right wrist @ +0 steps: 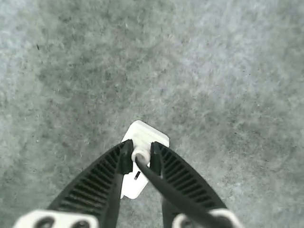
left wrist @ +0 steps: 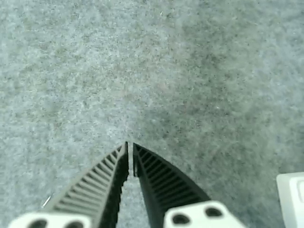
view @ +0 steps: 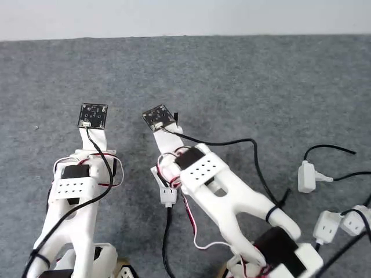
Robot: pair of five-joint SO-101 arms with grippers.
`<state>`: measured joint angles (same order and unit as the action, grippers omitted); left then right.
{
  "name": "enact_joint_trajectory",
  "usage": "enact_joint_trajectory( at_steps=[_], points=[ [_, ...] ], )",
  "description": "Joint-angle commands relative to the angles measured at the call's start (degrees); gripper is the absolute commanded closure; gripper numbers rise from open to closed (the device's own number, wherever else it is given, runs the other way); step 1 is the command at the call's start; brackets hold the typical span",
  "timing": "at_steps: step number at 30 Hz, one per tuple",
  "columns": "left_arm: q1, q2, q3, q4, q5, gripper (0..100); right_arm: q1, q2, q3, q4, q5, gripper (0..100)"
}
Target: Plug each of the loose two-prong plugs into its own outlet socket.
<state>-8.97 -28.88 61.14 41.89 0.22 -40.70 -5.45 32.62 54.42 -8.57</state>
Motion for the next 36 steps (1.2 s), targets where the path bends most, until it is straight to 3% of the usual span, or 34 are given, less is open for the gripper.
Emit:
enact_joint_trajectory(
  at_steps=[1, 4, 7, 24, 27, 32, 36],
  points=[
    [-0.6, -0.9, -2.5, -1.1, -0.5, 98, -3.0, 2.9, -0.9, 2.7, -6.1, 86.9],
    [-0.7, -0.9, -2.5, -1.1, -0.4, 98, -5.9, 3.8, -0.9, 2.7, -11.4, 74.2],
    [-0.7, -0.9, -2.5, -1.1, -0.4, 98, -7.7, 4.1, -1.1, 2.7, -11.7, 66.5],
    [-0.8, -0.9, -2.5, -1.1, -0.4, 98, -8.0, 8.2, -3.7, 0.7, -11.5, 66.1],
    [-0.8, -0.9, -2.5, -1.1, -0.4, 98, -7.1, 12.4, -7.8, 2.8, -11.7, 72.8],
    [-0.8, -0.9, -2.5, -1.1, -0.4, 98, -5.0, 18.5, -16.3, 8.6, -11.4, 99.8],
    [-0.8, -0.9, -2.5, -1.1, -0.4, 98, -3.2, 18.9, -17.3, 10.8, -11.9, 99.2]
  ],
)
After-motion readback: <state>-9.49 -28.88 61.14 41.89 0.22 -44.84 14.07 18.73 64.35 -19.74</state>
